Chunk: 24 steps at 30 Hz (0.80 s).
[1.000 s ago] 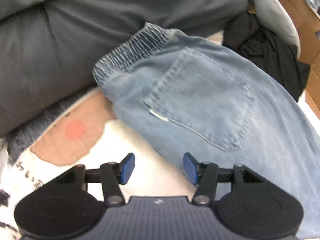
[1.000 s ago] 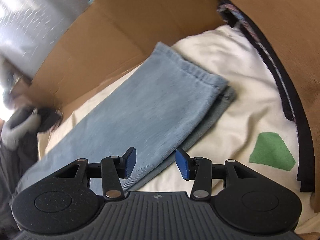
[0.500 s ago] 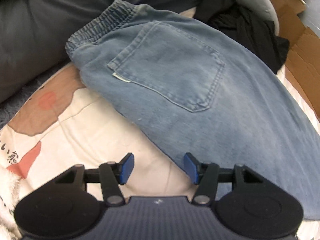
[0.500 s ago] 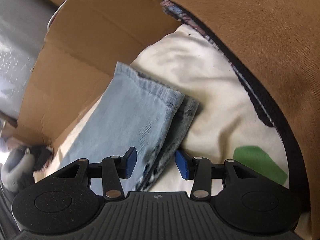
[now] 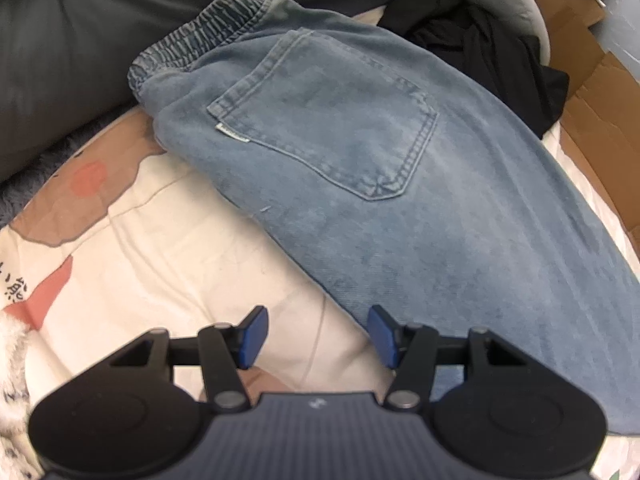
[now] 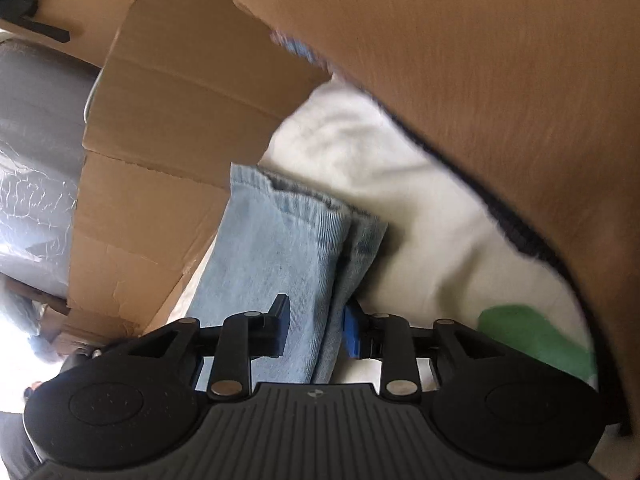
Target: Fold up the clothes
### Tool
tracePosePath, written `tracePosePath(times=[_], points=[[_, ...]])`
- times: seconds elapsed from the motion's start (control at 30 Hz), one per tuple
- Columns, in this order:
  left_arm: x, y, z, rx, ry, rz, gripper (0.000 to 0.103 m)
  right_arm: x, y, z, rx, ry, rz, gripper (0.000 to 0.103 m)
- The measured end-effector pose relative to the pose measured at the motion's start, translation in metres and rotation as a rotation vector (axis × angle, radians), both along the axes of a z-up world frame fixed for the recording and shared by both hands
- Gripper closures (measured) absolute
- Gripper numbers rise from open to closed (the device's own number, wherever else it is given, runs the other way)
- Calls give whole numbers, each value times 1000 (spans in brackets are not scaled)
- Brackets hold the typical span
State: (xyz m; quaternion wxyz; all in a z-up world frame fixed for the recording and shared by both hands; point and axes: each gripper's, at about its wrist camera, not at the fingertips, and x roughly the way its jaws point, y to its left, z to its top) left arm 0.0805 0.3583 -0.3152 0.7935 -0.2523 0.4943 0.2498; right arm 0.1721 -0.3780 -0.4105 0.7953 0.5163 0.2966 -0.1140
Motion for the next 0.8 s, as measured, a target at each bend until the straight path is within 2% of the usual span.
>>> tracePosePath(times=[0.27,0.53,0.73,0.8], points=[[-2,-5,-2,-37,-20,-2,45,14,1,-10,39,-16,-46,72],[-4,-4,-3,-58,-32,-1,44,21,2,-1,15,-36,-64,74],[-7,-4,-5,-136,-77,23,45,32,4,-7,17,-11,-61,74],[-9,-4,-8,-174,-90,36,45,37,5,-4,2,-4,-48,76]])
